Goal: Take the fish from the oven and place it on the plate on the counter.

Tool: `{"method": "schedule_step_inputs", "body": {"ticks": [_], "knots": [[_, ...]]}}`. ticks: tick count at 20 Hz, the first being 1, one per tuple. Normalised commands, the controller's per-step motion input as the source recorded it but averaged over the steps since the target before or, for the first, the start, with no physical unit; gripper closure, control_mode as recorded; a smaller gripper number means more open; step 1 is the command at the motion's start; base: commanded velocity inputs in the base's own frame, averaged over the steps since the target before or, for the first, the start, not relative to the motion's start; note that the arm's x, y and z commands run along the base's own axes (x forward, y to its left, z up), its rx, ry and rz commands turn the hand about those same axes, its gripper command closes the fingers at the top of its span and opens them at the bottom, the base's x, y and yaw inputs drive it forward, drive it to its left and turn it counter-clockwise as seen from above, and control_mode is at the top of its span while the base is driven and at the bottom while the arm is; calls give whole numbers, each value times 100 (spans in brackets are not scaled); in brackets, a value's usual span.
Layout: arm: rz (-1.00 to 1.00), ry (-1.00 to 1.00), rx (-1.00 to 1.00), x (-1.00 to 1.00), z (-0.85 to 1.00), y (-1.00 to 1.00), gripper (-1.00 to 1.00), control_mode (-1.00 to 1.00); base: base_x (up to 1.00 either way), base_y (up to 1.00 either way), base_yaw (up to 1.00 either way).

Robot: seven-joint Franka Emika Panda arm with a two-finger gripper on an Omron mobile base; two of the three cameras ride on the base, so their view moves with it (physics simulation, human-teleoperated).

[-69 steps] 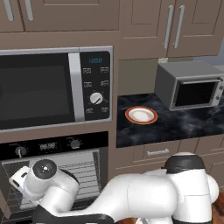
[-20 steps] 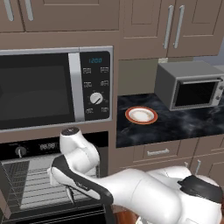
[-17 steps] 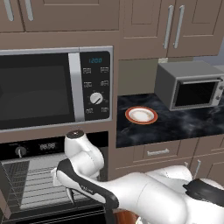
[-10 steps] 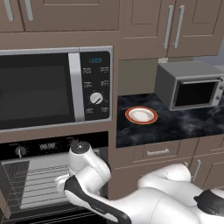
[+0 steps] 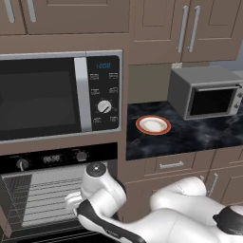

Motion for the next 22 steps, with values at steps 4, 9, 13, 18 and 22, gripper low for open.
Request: {"method": "schedule_step_inputs", "body": {"ticks": [4, 9, 13, 18, 22], "knots": [[0, 1, 1, 13, -16, 0, -100, -100, 0, 0, 0], [0, -1, 0, 8, -23, 0, -100, -100, 0, 0, 0], [0, 2, 0, 18, -22, 0, -100, -100, 0, 0, 0], [0, 0, 0, 17, -16, 0, -100, -100, 0, 0, 0], [0, 0, 0, 7, -26, 8, -100, -100, 0, 0, 0]]}}
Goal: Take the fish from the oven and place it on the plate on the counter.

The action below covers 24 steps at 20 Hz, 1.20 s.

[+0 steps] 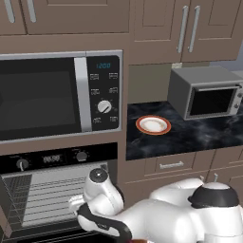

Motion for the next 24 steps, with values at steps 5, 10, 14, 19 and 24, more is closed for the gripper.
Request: {"method": "schedule_step_inputs", "body": {"ticks": [5, 10, 14, 19, 24], "knots": [[0, 0, 0, 7, -34, 17, -100, -100, 0, 0, 0], [0, 0, 0, 29, -8, 5, -100, -100, 0, 0, 0], [0, 1, 0, 38, -9, 4, -100, -100, 0, 0, 0], [0, 2, 0, 14, -30, 14, -100, -100, 0, 0, 0], [0, 0, 0, 5, -26, 16, -100, -100, 0, 0, 0]]}}
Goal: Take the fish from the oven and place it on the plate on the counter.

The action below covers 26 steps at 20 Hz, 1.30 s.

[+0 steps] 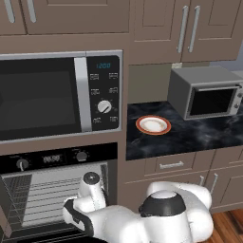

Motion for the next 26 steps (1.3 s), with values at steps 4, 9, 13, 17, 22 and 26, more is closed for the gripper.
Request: {"method": "schedule_step_inputs", "body": {"ticks": [4, 9, 13, 17, 22, 26], "knots": [[0, 0, 0, 15, -22, 14, -100, -100, 0, 0, 0], [0, 0, 0, 14, -18, 17, -100, -100, 0, 0, 0], [0, 0, 0, 16, -26, 16, -100, -100, 0, 0, 0], [0, 0, 0, 22, -23, 9, -100, -100, 0, 0, 0], [0, 0, 0, 16, -21, 0, -100, -100, 0, 0, 0], [0, 0, 0, 11, -24, 0, -100, -100, 0, 0, 0]]}}
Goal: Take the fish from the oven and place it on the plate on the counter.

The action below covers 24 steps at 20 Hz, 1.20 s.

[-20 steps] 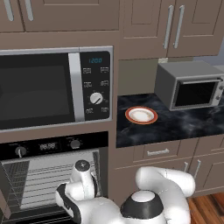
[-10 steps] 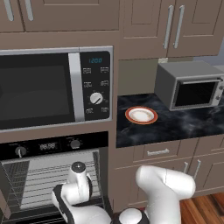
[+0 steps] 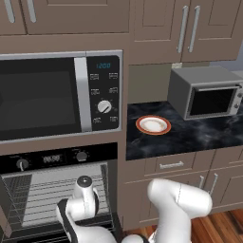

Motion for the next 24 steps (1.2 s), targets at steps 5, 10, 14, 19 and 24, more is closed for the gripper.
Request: {"method": "schedule_step_inputs", "body": {"ticks": [5, 10, 14, 19, 24], "knots": [[0, 0, 0, 1, -29, 10, -100, -100, 0, 0, 0], [0, 0, 0, 3, -25, 7, -100, -100, 0, 0, 0], [0, 0, 0, 9, -26, 13, -100, -100, 0, 0, 0], [0, 0, 0, 17, -25, 15, -100, -100, 0, 0, 0], [0, 0, 0, 7, -39, 19, 100, -100, 0, 0, 0]]}}
